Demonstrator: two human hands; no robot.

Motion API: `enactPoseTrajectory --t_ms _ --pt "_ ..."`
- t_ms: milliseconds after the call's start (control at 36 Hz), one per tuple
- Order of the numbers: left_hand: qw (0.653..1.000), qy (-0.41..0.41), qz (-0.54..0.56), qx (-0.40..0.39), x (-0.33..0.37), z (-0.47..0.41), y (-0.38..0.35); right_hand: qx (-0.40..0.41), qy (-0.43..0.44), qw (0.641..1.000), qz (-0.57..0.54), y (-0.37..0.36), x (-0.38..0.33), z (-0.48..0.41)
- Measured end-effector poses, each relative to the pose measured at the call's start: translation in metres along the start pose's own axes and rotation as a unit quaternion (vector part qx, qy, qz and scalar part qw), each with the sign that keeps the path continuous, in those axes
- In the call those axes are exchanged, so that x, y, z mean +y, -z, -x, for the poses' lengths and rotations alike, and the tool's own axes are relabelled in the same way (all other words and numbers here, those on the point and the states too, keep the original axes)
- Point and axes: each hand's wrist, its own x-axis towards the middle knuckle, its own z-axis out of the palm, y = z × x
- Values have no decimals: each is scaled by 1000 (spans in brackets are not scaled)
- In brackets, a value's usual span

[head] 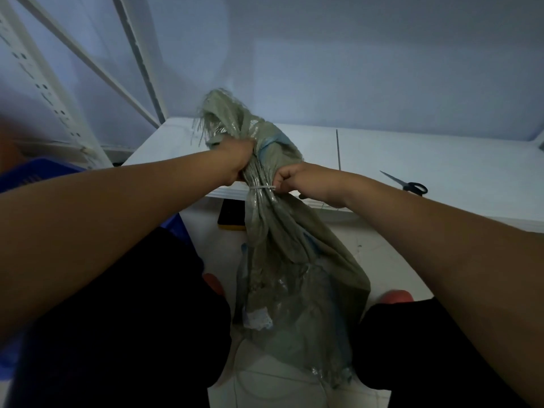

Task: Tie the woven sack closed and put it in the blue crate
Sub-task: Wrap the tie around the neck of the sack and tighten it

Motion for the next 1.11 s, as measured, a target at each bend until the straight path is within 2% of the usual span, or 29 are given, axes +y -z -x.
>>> enactPoseTrajectory --t_ms 83,250,333,417,472,500,528,556,583,667,722,806,972,1111 --pt "999 -5 -36 1 1 -5 3 -2 -11 1000 -1 -3 -3 -2" --pt "993 50 -108 -9 10 -21 15 34 -37 999 -20 -4 -4 -5" --pt "970 18 -238 37 12 -17 22 47 -47 998 -9 -4 -2 -6" --pt "918 -81 -360 143 10 -8 21 47 -55 997 3 -4 1 -6" --pt "859 -210 -429 184 11 -4 17 42 -58 997 11 -4 2 -5" --pt "825 -296 -455 160 13 0 18 41 -59 997 15 -3 2 -5" --pt "795 -379 -461 102 11 -6 19 41 -57 997 19 -3 1 -5" --pt "780 -437 -448 26 12 -3 21 41 -54 997 21 -3 1 -4" --pt "783 -455 -421 -43 10 -3 22 41 -49 998 26 -3 1 -4" --pt "786 -410 -424 -184 2 15 11 41 -39 998 39 -2 0 -2" --pt "780 -356 -455 -240 0 23 -1 46 -38 998 35 -2 2 -2" --pt "797 -255 -454 -305 1 28 -8 45 -34 997 52 -1 5 -2" --pt "790 -204 -490 -308 -2 16 1 77 -22 995 55 3 12 1" --pt "794 -214 -482 -302 -1 11 8 116 1 992 59 10 12 -3"
